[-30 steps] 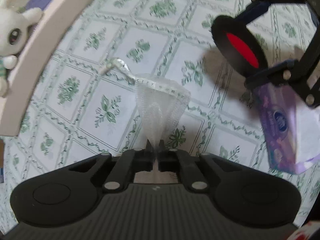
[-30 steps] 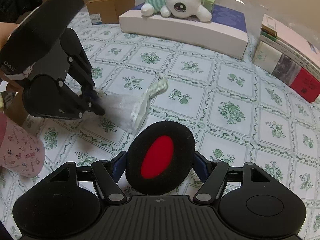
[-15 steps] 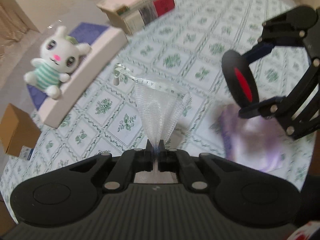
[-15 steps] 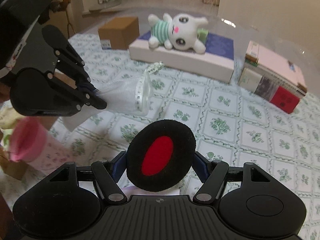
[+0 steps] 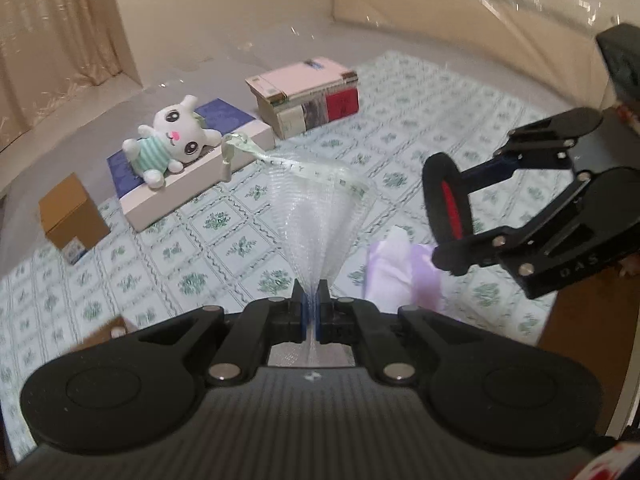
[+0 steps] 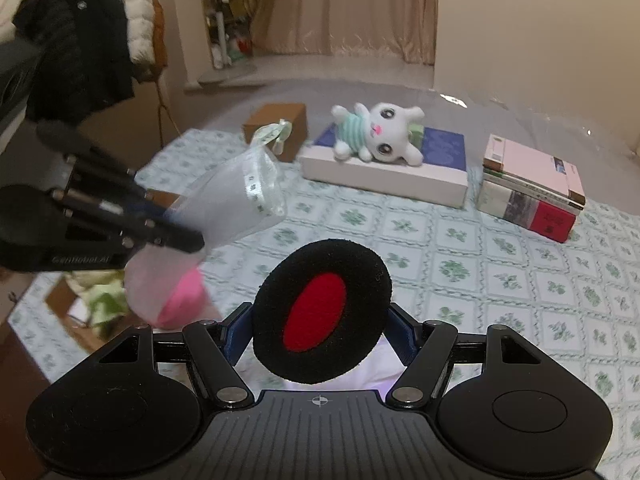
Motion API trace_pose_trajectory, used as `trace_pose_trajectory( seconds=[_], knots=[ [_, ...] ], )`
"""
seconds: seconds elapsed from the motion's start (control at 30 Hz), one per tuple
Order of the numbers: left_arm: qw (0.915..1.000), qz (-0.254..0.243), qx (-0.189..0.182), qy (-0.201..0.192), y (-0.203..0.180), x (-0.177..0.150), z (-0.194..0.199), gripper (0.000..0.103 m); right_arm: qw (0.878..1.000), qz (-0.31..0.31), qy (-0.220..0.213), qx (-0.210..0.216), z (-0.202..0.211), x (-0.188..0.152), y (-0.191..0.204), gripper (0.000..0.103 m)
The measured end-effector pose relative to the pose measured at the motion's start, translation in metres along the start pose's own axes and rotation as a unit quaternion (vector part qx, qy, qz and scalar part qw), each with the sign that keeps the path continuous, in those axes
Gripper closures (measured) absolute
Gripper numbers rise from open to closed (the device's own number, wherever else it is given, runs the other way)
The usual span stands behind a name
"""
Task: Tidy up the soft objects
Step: 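Carry the mesh bag and black-red pad to the box with both tools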
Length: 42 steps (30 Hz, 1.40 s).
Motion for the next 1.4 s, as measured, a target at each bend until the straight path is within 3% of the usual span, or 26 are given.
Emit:
trace_pose_trajectory(
  seconds=[0.17,0.3,0.57,1.1,1.4],
  knots=[
    [0.9988,0.033,0.012,-0.035,-0.013,-0.049,0.032,0.100,1.000,0.004,-0.014,0.021,0.011,-0.022,0.033,0.034],
    [0.9957,0.052,0.055,-0.052,-0.019,-0.087,0.047,0.100,0.999,0.023,-0.017,0.033,0.011,-0.036,0.061,0.034],
    [0.9832,0.152,0.069,-0.074,0.000,-0.160,0.068,0.100,0.997,0.041,-0.029,0.065,0.006,-0.053,0.104,0.034],
    [0.9514,0.268,0.147,-0.038,0.055,-0.285,0.091,0.100,0.989,0.092,0.005,0.119,-0.044,-0.064,0.179,0.034],
    [0.9454,0.284,0.158,-0.023,0.102,-0.301,0.079,0.100,0.984,0.127,0.012,0.128,-0.081,-0.039,0.220,0.034]
  ],
)
Point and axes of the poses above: each gripper's, at about its wrist camera, not at the fingertips, and z roughly against the way its jaws point, y to its left, x to its top, the point moved 2 cm from there along -z, roughly the way its jaws point, and after that the axes turned 14 degrees about y, right-handed, at the moved point
